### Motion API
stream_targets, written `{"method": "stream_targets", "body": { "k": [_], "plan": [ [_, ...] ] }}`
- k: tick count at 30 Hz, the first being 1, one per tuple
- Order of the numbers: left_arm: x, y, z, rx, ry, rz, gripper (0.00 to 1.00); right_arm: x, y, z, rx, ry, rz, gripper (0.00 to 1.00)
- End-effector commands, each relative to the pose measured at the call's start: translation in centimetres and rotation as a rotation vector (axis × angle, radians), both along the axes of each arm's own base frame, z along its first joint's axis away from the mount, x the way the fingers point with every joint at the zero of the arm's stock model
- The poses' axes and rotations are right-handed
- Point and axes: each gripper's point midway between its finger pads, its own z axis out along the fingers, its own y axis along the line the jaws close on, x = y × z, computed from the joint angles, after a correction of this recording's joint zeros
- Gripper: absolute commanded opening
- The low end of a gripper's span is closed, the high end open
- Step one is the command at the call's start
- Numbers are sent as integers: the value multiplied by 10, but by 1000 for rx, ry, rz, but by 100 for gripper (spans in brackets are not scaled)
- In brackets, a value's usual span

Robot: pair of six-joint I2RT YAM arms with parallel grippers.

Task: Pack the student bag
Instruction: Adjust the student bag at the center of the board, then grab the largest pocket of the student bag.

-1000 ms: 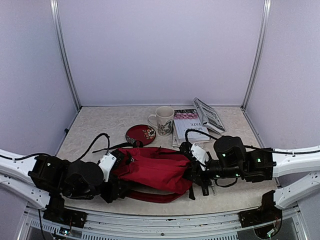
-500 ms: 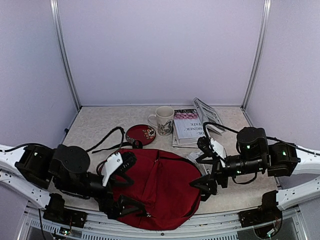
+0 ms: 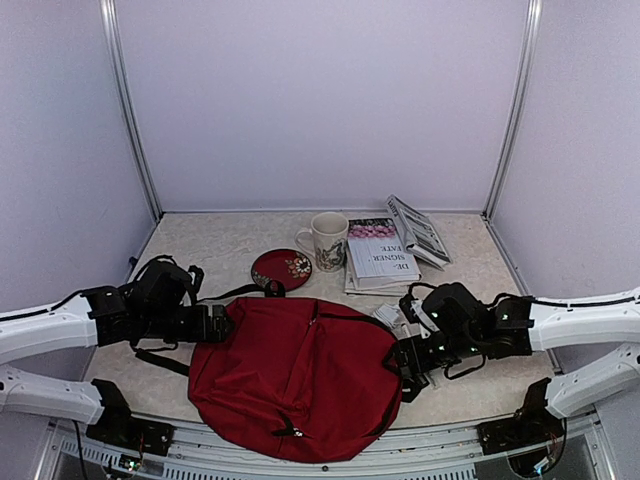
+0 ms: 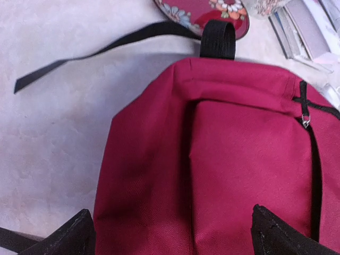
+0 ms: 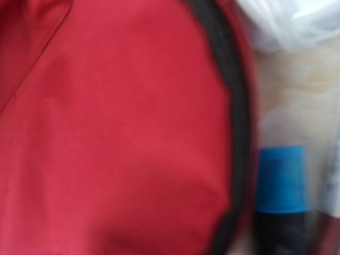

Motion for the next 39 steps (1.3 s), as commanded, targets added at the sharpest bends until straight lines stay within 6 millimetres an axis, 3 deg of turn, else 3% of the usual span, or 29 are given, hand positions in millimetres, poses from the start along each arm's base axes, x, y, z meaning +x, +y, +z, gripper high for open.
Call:
{"method": "stream_targets", "body": {
  "k": [1, 5, 8, 13, 16, 19, 20, 22, 23, 25, 27, 29, 33, 35, 37, 39],
  "plan": [
    [-3, -14, -24, -66, 49, -51, 99, -1, 30, -3, 93, 65, 42, 70],
    [-17, -25, -44, -89, 122, -143, 99, 0, 52, 4, 94, 51, 153, 31],
    [-25, -32, -42, -111, 125, -184, 97, 14, 61, 18, 58, -9, 182, 0],
    [-42, -37, -50, -185, 172, -200, 89, 36, 61, 37, 35, -68, 185, 0],
    [-49, -33, -62, -190, 195, -177, 94, 58, 54, 47, 20, -114, 155, 0],
    [-49, -27, -67, -177, 190, -136, 98, 79, 44, 42, -37, -140, 128, 0],
    [-48, -25, -66, -172, 183, -123, 99, 83, 39, 38, -77, -137, 119, 5],
    [-46, -20, -64, -159, 169, -94, 99, 90, 31, 42, -150, -150, 99, 34],
    [-45, -19, -61, -160, 156, -82, 99, 92, 29, 49, -169, -160, 98, 44],
    [-43, -17, -53, -166, 124, -65, 99, 94, 28, 73, -191, -221, 94, 52],
    [-41, -20, -41, -171, 84, -70, 99, 81, 41, 100, -168, -290, 140, 55],
    [-40, -28, -20, -174, 18, -98, 99, 47, 73, 105, -126, -328, 276, 56],
    [-43, -45, 22, -161, -139, -143, 99, -62, 148, 78, 16, -288, 716, 43],
    [-42, -45, 27, -132, -183, -141, 99, -104, 174, 62, 61, -271, 880, 40],
    [-37, -40, 23, -96, -190, -114, 99, -117, 190, 42, 41, -244, 944, 40],
    [-35, -42, 24, -87, -194, -118, 99, -114, 200, 21, -26, -221, 956, 40]
  ]
}}
